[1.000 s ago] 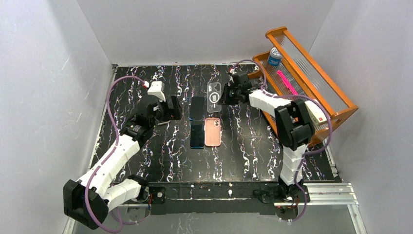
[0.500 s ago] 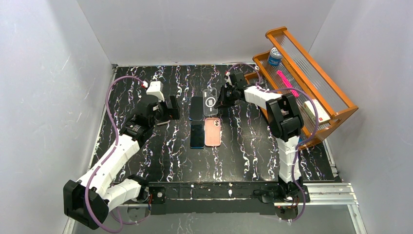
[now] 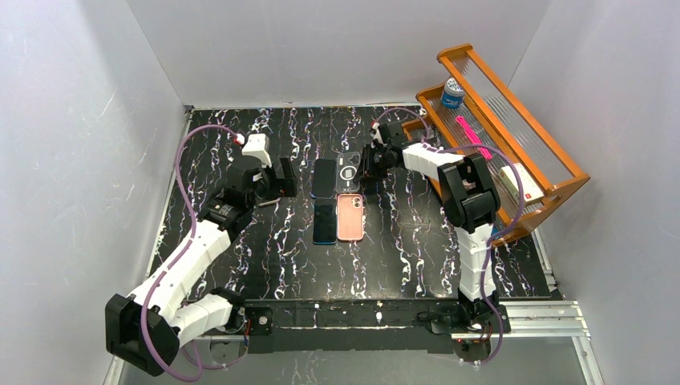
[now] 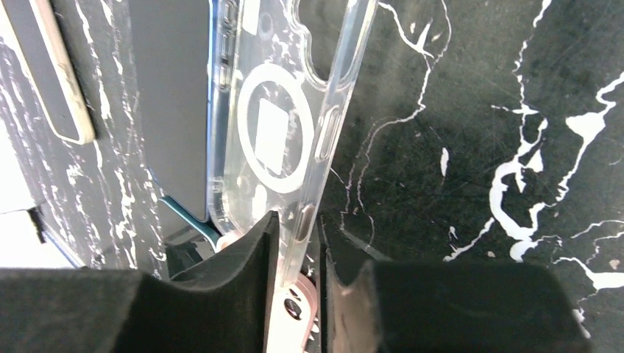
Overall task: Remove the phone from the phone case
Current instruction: Place the phone case at the center of the board, then pick up the phone at the center of the board.
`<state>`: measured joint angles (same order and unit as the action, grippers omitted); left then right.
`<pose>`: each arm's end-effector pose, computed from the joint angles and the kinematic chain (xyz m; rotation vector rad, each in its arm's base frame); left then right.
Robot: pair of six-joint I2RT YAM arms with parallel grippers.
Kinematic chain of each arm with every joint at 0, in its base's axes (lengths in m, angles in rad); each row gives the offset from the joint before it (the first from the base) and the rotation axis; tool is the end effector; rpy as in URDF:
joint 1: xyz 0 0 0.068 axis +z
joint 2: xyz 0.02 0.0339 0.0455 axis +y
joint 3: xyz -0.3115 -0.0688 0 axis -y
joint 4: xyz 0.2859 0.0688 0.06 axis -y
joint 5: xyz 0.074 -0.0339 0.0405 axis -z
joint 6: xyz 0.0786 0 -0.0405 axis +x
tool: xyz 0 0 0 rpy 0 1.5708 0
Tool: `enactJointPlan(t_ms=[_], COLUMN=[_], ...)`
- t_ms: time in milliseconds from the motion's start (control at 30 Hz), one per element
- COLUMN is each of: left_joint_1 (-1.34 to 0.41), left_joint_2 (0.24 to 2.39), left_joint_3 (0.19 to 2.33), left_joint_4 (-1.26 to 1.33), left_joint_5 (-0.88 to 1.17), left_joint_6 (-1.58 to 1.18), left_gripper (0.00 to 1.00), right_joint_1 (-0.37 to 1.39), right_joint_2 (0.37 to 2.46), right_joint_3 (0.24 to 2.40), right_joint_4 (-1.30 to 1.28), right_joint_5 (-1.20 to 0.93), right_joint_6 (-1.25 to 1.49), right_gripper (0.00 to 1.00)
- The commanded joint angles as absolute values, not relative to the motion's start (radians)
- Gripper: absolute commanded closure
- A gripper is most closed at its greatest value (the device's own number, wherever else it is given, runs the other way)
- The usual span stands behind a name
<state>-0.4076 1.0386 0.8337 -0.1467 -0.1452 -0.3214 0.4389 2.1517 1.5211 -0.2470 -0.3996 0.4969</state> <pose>0.2768 -0.1071 0.3302 -0.0148 1.9342 -0.3496 0.4856 0.2617 0.1412 -0.1129 2.5634 0.8794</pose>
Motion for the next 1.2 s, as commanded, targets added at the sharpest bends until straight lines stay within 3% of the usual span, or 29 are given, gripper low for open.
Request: enactJointPlan(t_ms=[0,133,333,567,633,1167], left_joint_1=[-0.4,-0.398,-0.385,-0.374,-0.375,-0.319], left_joint_2=[1.045,1.055,1.068,1.144,1.174,1.523], left_joint_3=[0.876,0.877,0.884,0.913,0.926,1.092], left_joint_4=[-0.165,-0.169,-0.181,-0.233,-0.261,-0.408], left_joint_5=[-0.141,-0.144,-0.162,-0.245,-0.288,-0.442], left_joint_6=[-0.322,-0.324,-0.327,-0.332,-0.339,-0.394], left_gripper=[0.02,0.02,0.02,0.02,0.02,0.02], right_joint_1=[0.441,0.442,0.441,0.429,0.411,0.36], right_joint_2=[2.106,2.095,2.049,1.81,1.726,1.162], right_joint_3=[1.506,1.507,1.478,1.22,1.127,0.586], right_joint_4=[-0.284,-0.305,-0.316,-0.072,0.029,0.52], right_joint_5=[-0.374,-0.353,-0.304,-0.257,-0.273,-0.342], right_joint_6=[0.476,0.457,0.431,0.394,0.386,0.291], right_gripper=[0.64,0.49,0.38,0.23,0.03,0.01])
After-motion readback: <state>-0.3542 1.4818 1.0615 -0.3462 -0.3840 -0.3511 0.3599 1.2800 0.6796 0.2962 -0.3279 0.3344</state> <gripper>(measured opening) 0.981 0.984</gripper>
